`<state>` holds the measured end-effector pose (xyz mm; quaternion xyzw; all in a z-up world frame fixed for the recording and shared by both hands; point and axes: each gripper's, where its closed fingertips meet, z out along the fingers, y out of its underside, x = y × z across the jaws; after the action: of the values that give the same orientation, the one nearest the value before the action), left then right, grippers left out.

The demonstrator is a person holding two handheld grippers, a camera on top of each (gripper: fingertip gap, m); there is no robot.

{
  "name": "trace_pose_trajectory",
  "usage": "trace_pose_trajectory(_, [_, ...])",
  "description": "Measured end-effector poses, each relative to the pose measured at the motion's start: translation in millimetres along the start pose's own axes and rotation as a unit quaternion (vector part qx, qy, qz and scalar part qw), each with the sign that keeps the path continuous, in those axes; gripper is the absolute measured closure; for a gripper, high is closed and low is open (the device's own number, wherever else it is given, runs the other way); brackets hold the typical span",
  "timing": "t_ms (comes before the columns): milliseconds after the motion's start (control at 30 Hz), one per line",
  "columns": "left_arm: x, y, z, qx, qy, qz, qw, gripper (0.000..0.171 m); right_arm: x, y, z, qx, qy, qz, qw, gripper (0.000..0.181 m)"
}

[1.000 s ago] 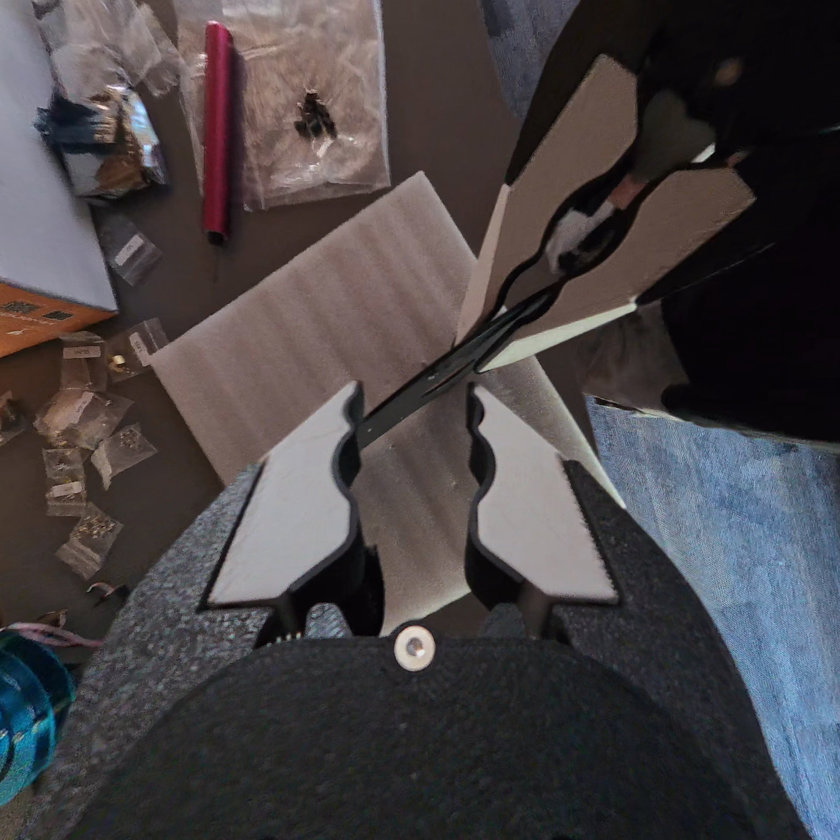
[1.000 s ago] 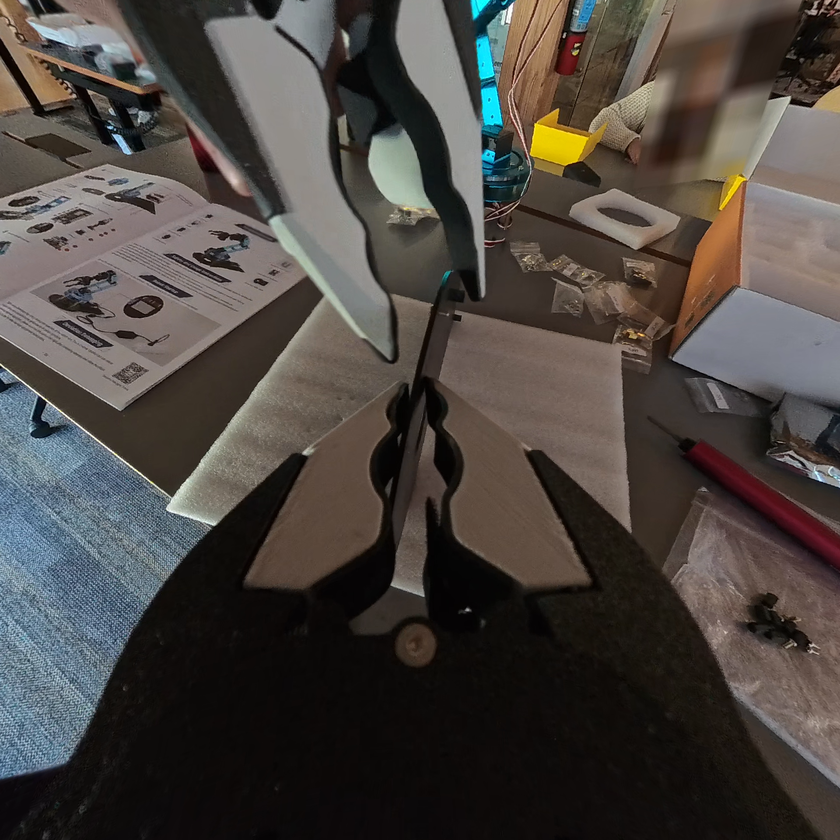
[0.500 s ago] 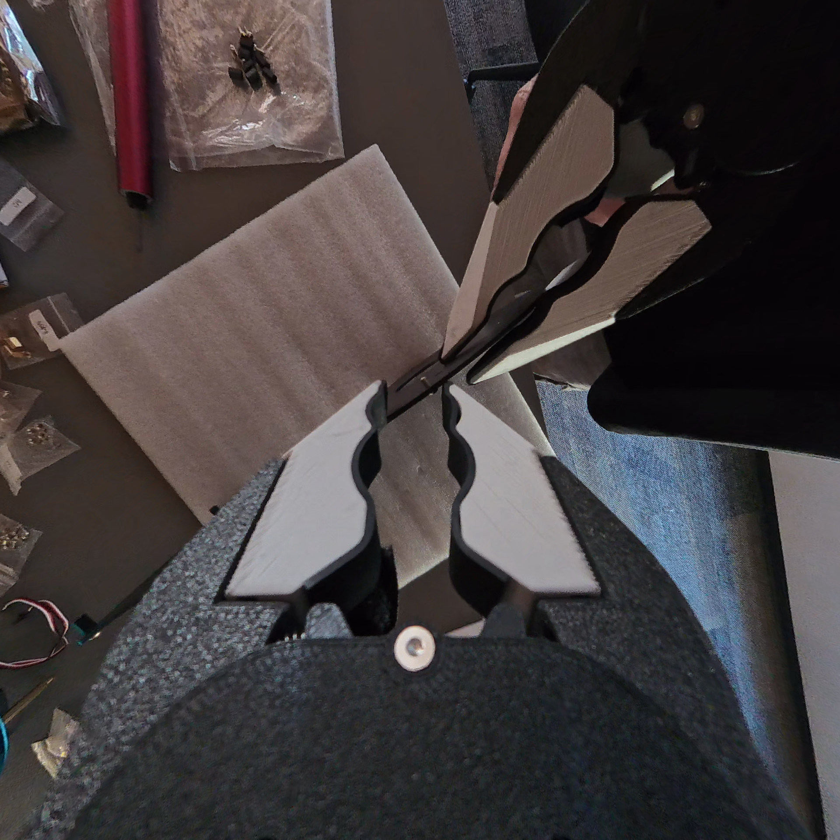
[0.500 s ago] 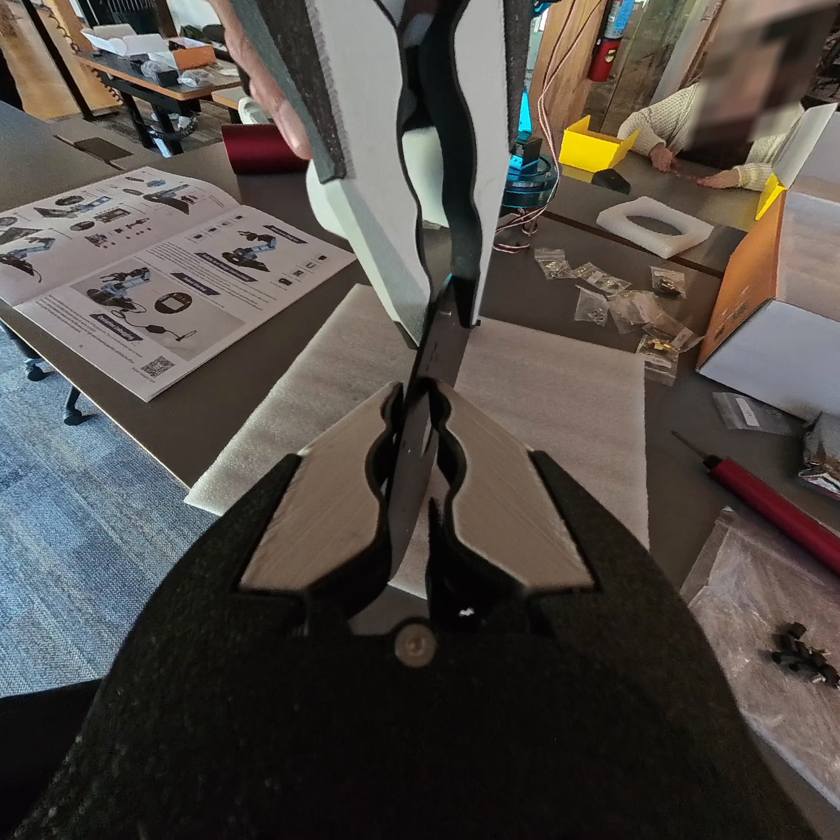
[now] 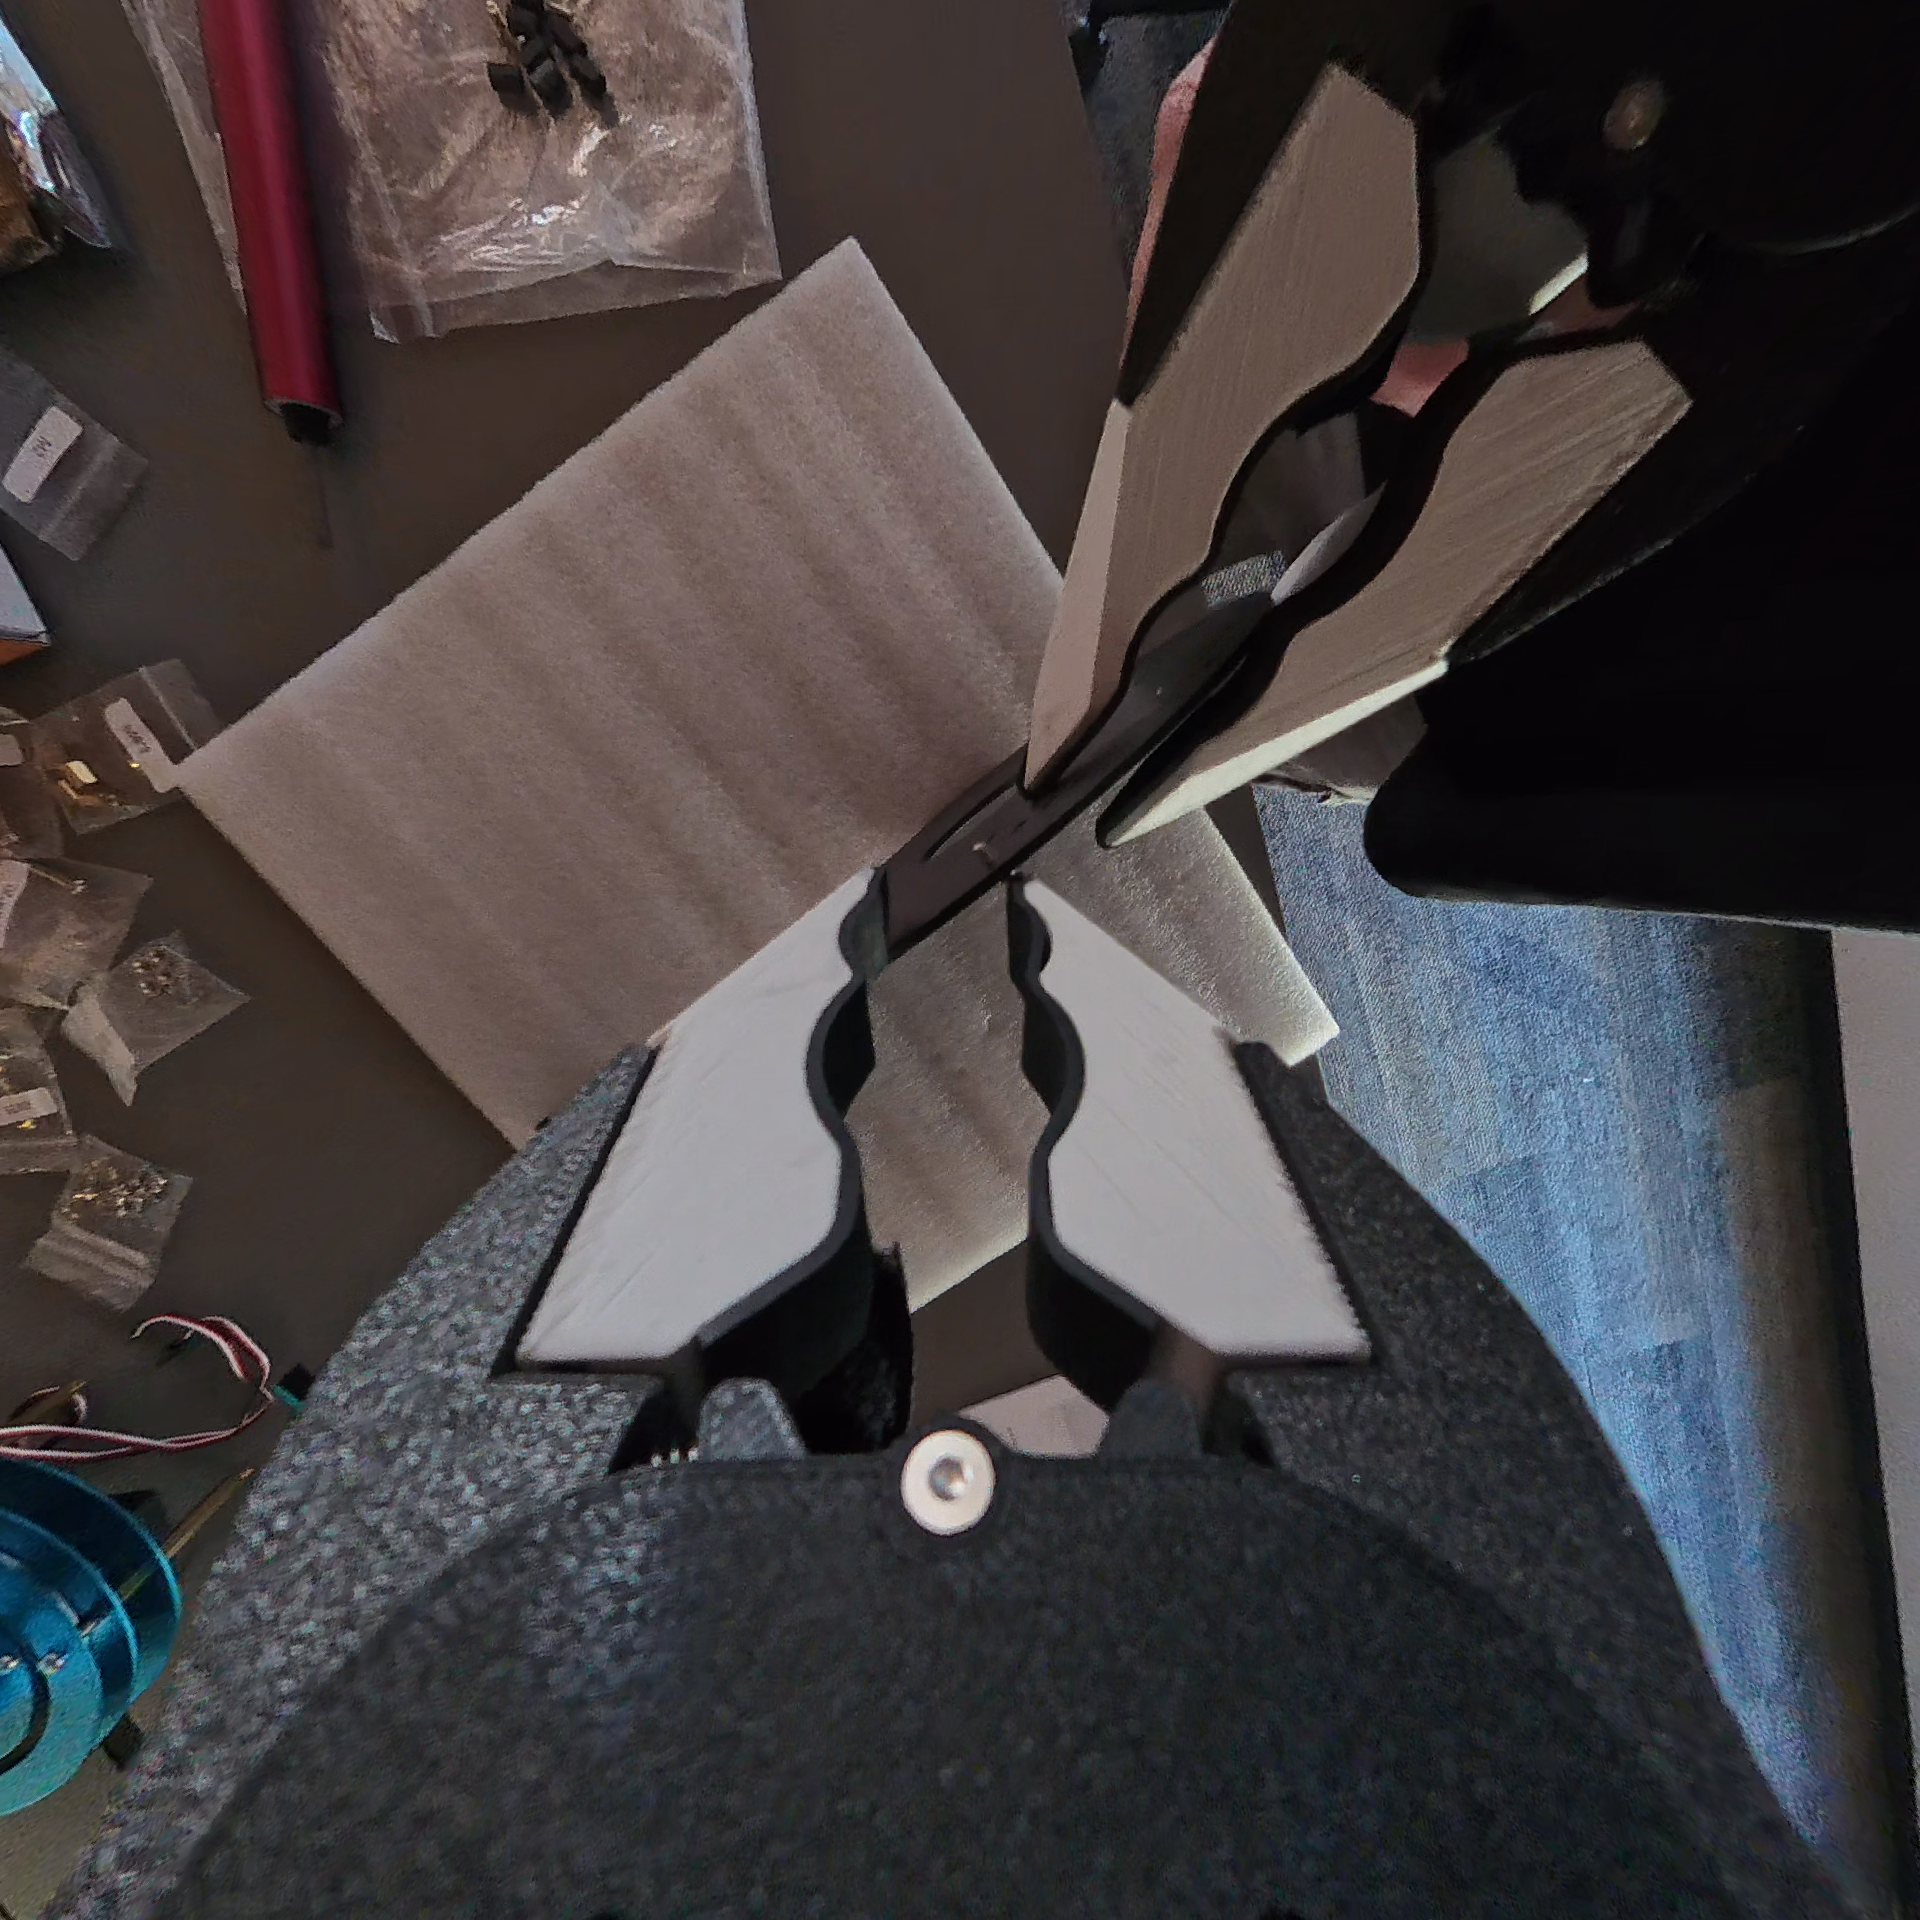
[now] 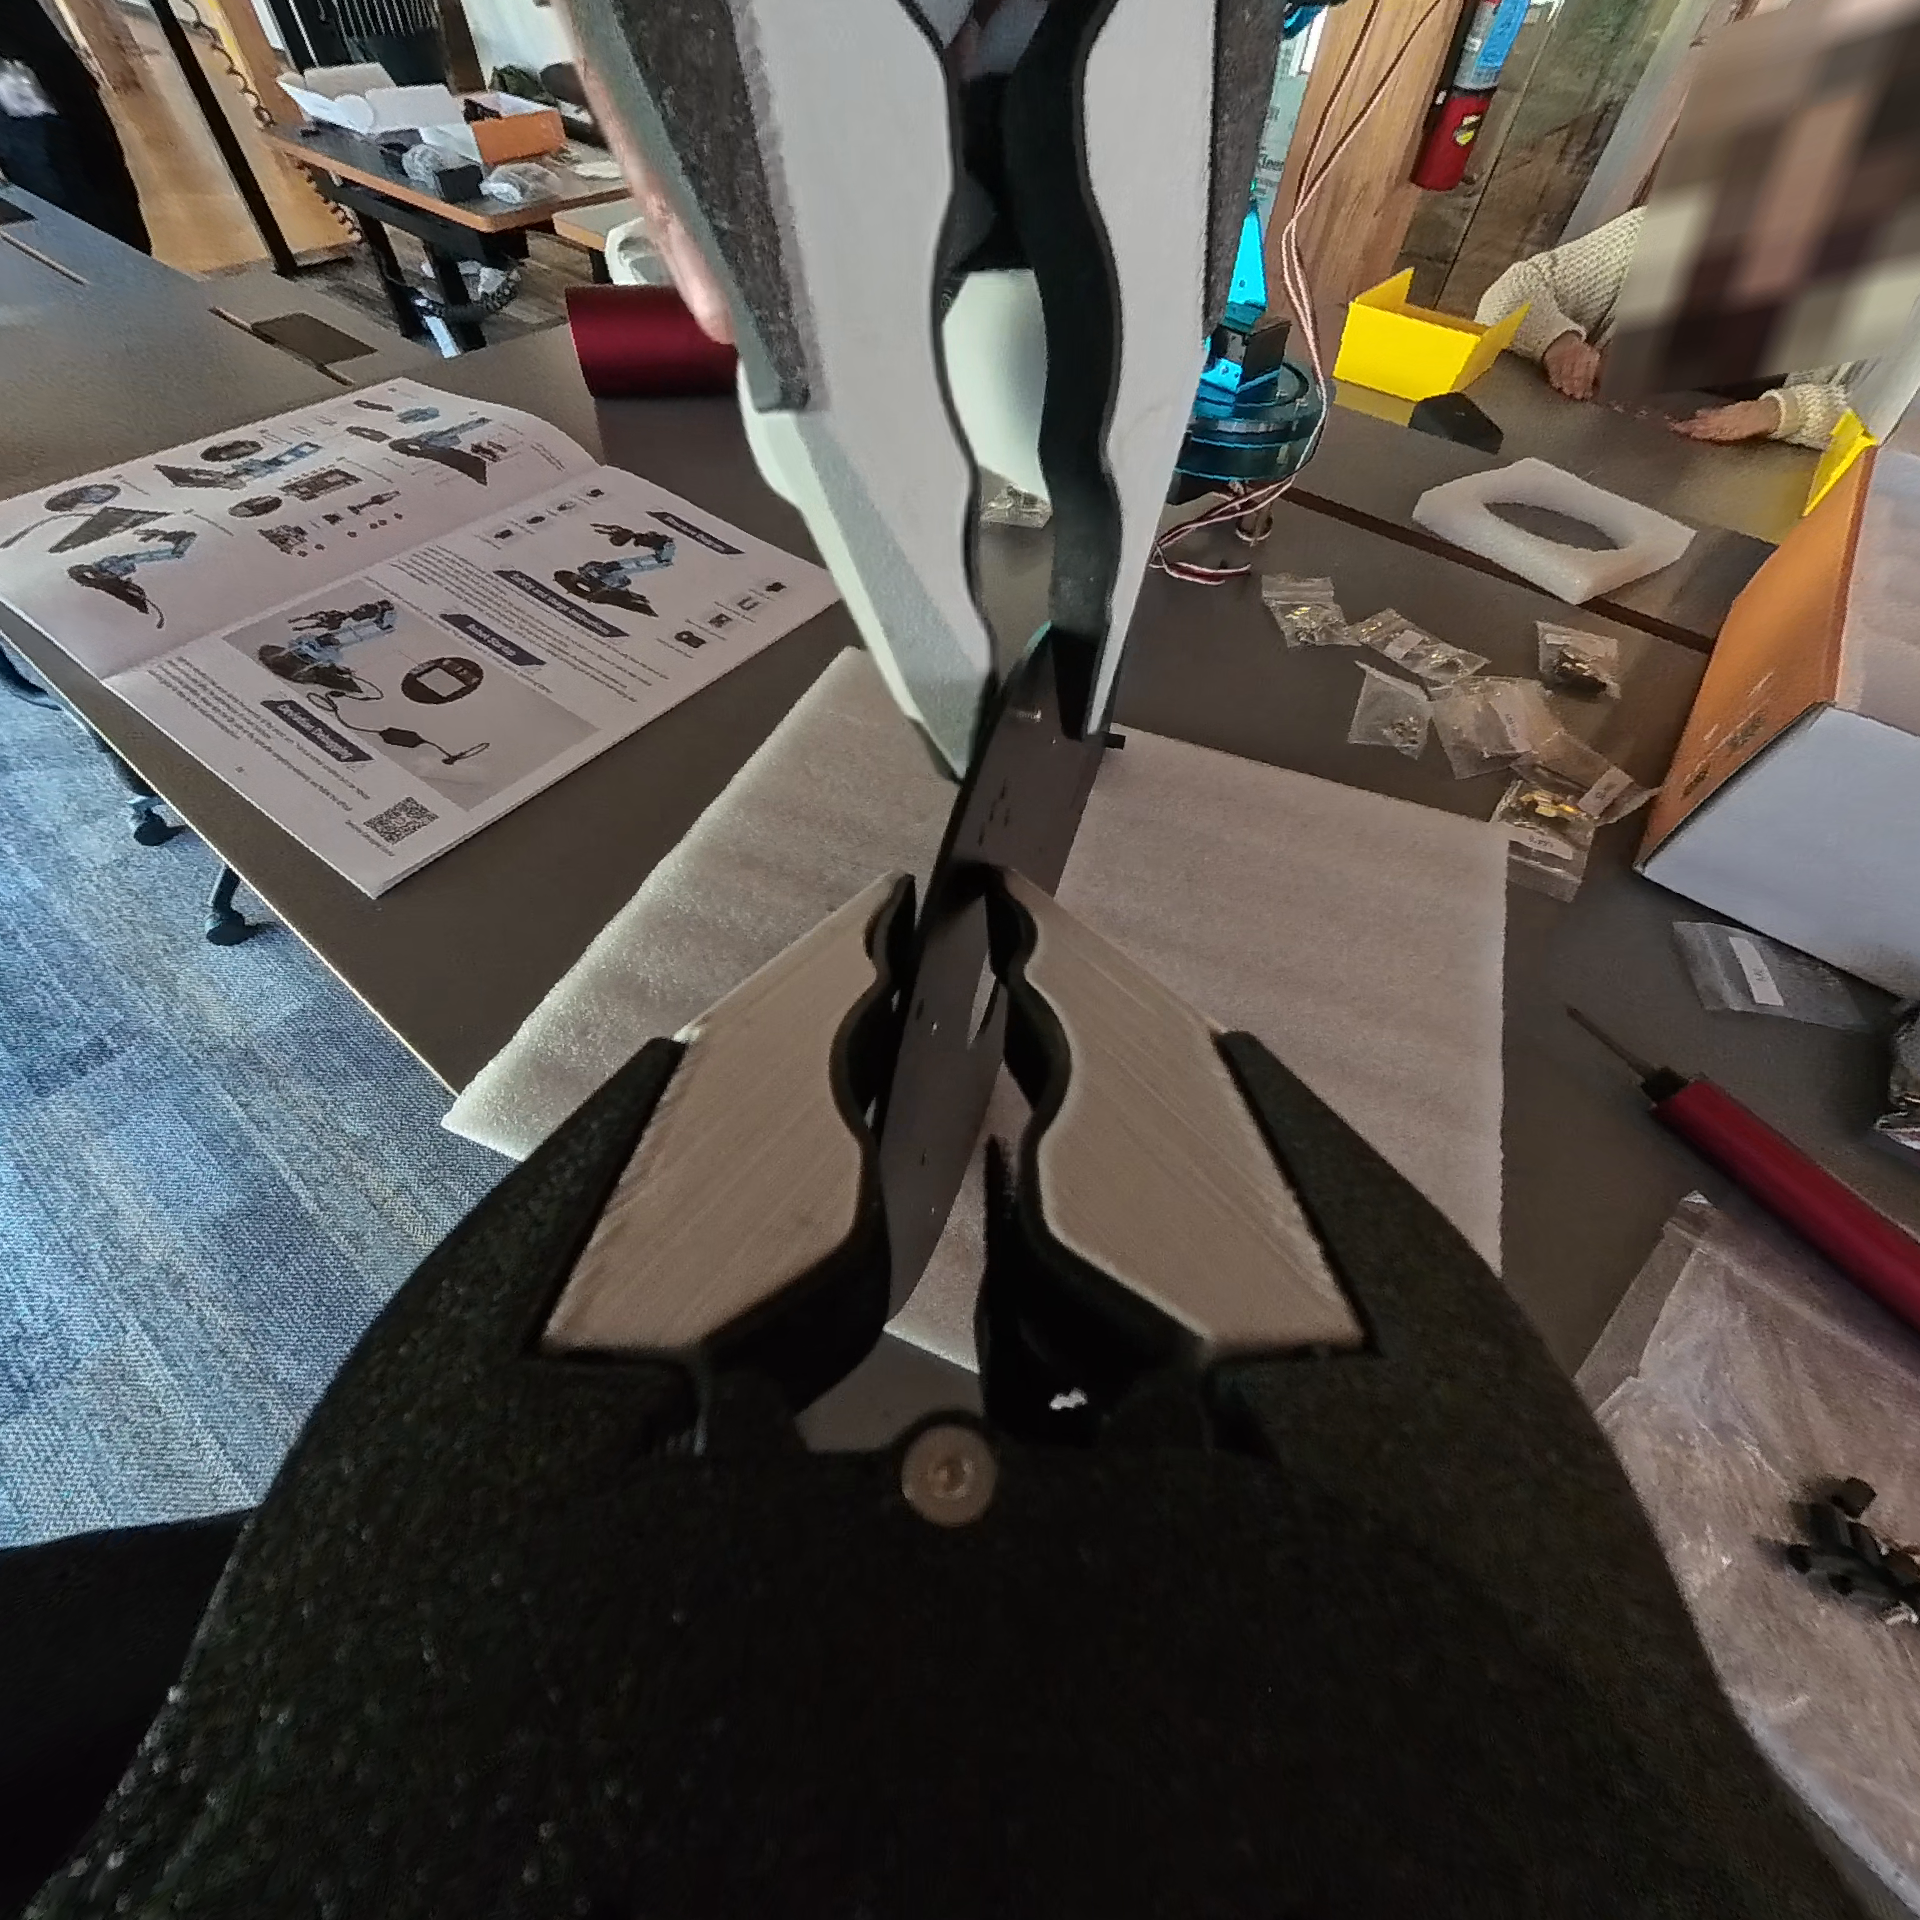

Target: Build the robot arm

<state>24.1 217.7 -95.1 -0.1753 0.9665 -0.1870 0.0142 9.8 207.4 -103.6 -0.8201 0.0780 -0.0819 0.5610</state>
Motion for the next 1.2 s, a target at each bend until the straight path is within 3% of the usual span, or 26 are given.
trace_pose_trajectory(367, [-5,-5,1,0.014,0.012,-0.011,1.0,0.151,5,2,-1,0.001,-0.024,0.011,1.0,0.167])
trace_pose_trajectory(500, [-5,-5,1,0.012,0.011,-0.014,1.0,0.151,4,3,-4,0.002,-0.045,0.009,0.999,0.154])
trace_pose_trajectory(633, [-4,-4,1,0.017,0.01,-0.022,1.0,0.15,2,-7,-22,0.027,-0.088,0.014,0.996,0.145])
trace_pose_trajectory(733, [-3,-4,1,0.022,0.006,-0.029,0.999,0.15,23,-9,-55,0.046,-0.121,0.024,0.991,0.154])
trace_pose_trajectory(833, [-2,-2,0,0.02,0.002,-0.035,0.999,0.15,101,27,-80,0.007,-0.071,0.025,0.997,0.161])
trace_pose_trajectory(900, [-1,-1,0,0.022,0.0,-0.04,0.999,0.15,157,78,-86,-0.083,-0.043,0.025,0.995,0.162])
trace_pose_trajectory(967, [-1,-1,0,0.026,-0.003,-0.045,0.999,0.149,192,114,-88,-0.135,-0.044,0.03,0.989,0.164])
trace_pose_trajectory(1100, [0,0,0,0.027,-0.006,-0.053,0.998,0.149,214,160,-72,-0.221,-0.069,-0.025,0.973,0.164])
trace_pose_trajectory(1200, [-1,0,0,0.024,-0.005,-0.059,0.998,0.149,207,165,-62,-0.226,-0.108,-0.067,0.966,0.165])
